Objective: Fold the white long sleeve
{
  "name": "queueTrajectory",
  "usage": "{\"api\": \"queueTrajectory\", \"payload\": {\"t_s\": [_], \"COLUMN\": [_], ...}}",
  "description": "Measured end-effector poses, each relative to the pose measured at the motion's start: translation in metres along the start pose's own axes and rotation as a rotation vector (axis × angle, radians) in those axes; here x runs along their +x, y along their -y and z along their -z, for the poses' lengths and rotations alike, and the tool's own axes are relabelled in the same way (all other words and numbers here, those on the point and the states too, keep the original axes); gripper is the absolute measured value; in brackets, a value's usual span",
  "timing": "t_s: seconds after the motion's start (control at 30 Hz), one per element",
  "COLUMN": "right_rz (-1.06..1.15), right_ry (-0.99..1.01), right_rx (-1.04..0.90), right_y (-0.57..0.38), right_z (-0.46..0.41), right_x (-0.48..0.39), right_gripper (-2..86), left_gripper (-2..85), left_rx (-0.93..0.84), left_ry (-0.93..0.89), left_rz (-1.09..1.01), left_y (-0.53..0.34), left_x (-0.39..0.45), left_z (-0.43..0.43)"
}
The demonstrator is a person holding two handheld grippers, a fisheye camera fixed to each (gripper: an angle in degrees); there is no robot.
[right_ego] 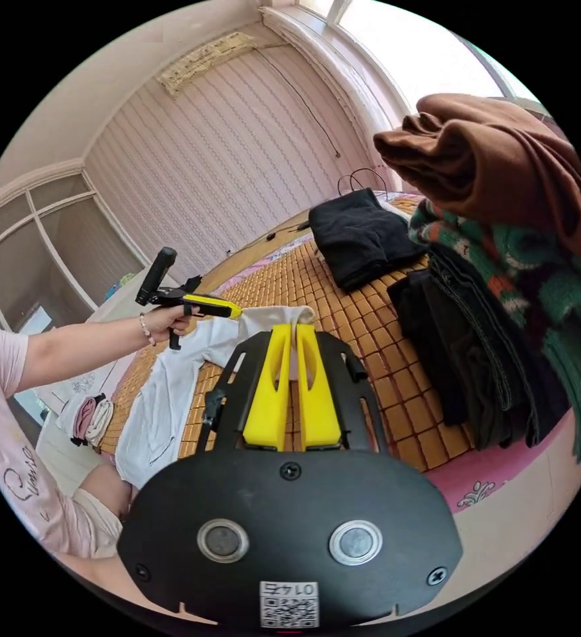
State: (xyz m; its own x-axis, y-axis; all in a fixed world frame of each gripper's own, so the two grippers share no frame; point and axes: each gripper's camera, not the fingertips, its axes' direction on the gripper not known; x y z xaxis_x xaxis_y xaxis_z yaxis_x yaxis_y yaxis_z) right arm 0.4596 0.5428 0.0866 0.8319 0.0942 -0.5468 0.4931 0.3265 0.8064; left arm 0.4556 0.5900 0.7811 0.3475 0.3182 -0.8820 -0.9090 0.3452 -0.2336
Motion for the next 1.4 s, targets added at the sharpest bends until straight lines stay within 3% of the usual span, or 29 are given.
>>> {"api": "queueTrajectory", "payload": {"t_s": [0.1, 0.3, 0.37, 0.43, 0.5, 0.57, 0.67, 0.77, 1.03, 1.13, 1.23, 1.4], "right_rz": [0.140, 0.542, 0.674, 0.745, 0.785, 0.885, 0.974, 0.909, 0.806, 0.752, 0.724, 0.769], "right_ry": [0.187, 0.522, 0.756, 0.836, 0.811, 0.613, 0.465, 0.418, 0.153, 0.082, 0.138, 0.236], "right_rx": [0.118, 0.019, -0.176, -0.373, -0.572, -0.784, -0.917, -0.972, -0.907, -0.996, -0.975, -0.988], "right_y": [0.006, 0.026, 0.016, -0.010, -0.053, -0.120, -0.176, -0.193, -0.202, -0.209, -0.194, -0.172], "right_z": [0.014, -0.001, -0.038, -0.079, -0.126, -0.176, -0.205, -0.225, -0.294, -0.338, -0.346, -0.325], "right_x": [-0.043, -0.211, -0.299, -0.363, -0.414, -0.457, -0.483, -0.495, -0.540, -0.547, -0.556, -0.581], "right_gripper": [0.6, 0.9, 1.2, 1.7, 2.5, 3.9, 5.9, 6.4, 7.3, 6.5, 2.5, 1.7], "left_gripper": [-1.0, -0.8, -0.2, 1.5, 4.3, 5.5, 5.8, 5.3, 6.9, 6.8, 2.6, -0.7], "left_rx": [0.066, 0.277, 0.359, 0.362, 0.304, 0.265, 0.257, 0.216, 0.167, 0.106, 0.065, 0.119], "left_ry": [0.009, -0.003, 0.008, 0.044, 0.089, 0.067, -0.040, -0.100, -0.136, -0.147, -0.091, -0.167], "left_rz": [0.026, 0.127, 0.207, 0.283, 0.380, 0.528, 0.661, 0.736, 0.739, 0.699, 0.634, 0.586], "left_y": [-0.035, -0.163, -0.242, -0.307, -0.371, -0.459, -0.554, -0.618, -0.663, -0.658, -0.658, -0.674], "left_x": [-0.022, -0.062, -0.076, -0.086, -0.098, -0.111, -0.111, -0.094, -0.070, -0.076, -0.079, -0.094], "left_z": [0.050, 0.167, 0.208, 0.225, 0.231, 0.234, 0.231, 0.218, 0.180, 0.166, 0.164, 0.187]}}
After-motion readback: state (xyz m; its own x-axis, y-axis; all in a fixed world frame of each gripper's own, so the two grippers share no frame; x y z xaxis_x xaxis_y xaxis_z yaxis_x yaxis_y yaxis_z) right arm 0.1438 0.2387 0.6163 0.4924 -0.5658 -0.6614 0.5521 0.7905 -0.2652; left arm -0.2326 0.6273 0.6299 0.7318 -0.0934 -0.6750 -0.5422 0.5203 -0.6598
